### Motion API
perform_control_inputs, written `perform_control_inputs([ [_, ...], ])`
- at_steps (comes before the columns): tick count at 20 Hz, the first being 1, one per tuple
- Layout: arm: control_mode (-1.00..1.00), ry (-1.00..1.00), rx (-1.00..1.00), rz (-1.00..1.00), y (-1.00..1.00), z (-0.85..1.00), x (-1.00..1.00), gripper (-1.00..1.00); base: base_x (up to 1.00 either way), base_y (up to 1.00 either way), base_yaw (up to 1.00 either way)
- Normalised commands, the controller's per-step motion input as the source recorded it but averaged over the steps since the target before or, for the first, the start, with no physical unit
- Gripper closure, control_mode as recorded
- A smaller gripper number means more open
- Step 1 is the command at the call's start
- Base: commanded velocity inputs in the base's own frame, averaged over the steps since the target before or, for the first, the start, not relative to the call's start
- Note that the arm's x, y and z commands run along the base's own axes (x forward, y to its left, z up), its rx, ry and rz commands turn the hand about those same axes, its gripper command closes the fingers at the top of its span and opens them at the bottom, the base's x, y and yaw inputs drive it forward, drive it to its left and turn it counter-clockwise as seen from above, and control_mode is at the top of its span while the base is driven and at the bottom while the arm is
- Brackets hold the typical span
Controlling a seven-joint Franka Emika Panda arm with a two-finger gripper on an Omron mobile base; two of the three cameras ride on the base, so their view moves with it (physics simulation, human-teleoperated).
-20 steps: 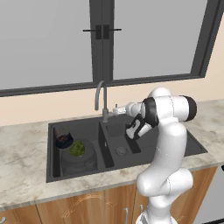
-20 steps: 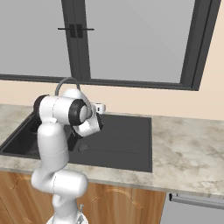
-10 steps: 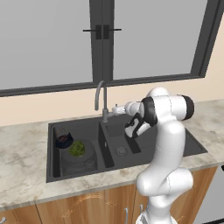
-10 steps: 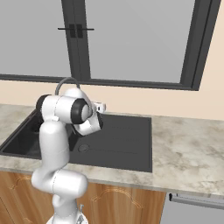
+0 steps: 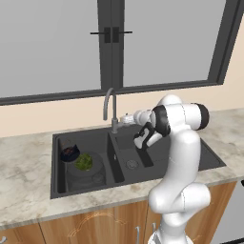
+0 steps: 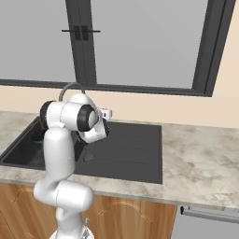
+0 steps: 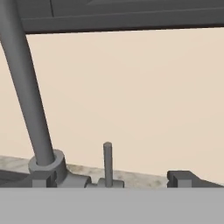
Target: Pick the teapot and jar and place them in the sink. Then turn on the water.
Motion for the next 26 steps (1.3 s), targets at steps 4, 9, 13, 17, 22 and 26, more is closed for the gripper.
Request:
perform_control_inputs([
  [4, -1.00, 0.00, 0.00, 0.00, 0.00, -0.07, 0.20, -1.00, 0.00, 0.00, 0.00],
  [9, -1.00, 0.00, 0.00, 0.00, 0.00, -0.18, 0.08, -1.00, 0.00, 0.00, 0.00],
  [13, -1.00, 0.00, 0.00, 0.00, 0.00, -0.18, 0.04, -1.00, 0.00, 0.00, 0.00],
  [17, -1.00, 0.00, 0.03, 0.00, 0.00, 0.00, 0.05, -1.00, 0.00, 0.00, 0.00],
  [22, -1.00, 0.00, 0.02, -0.01, 0.00, 0.00, 0.09, -1.00, 0.00, 0.00, 0.00],
  [26, -1.00, -0.01, 0.02, -0.03, -0.01, 0.07, 0.13, -1.00, 0.00, 0.00, 0.00],
])
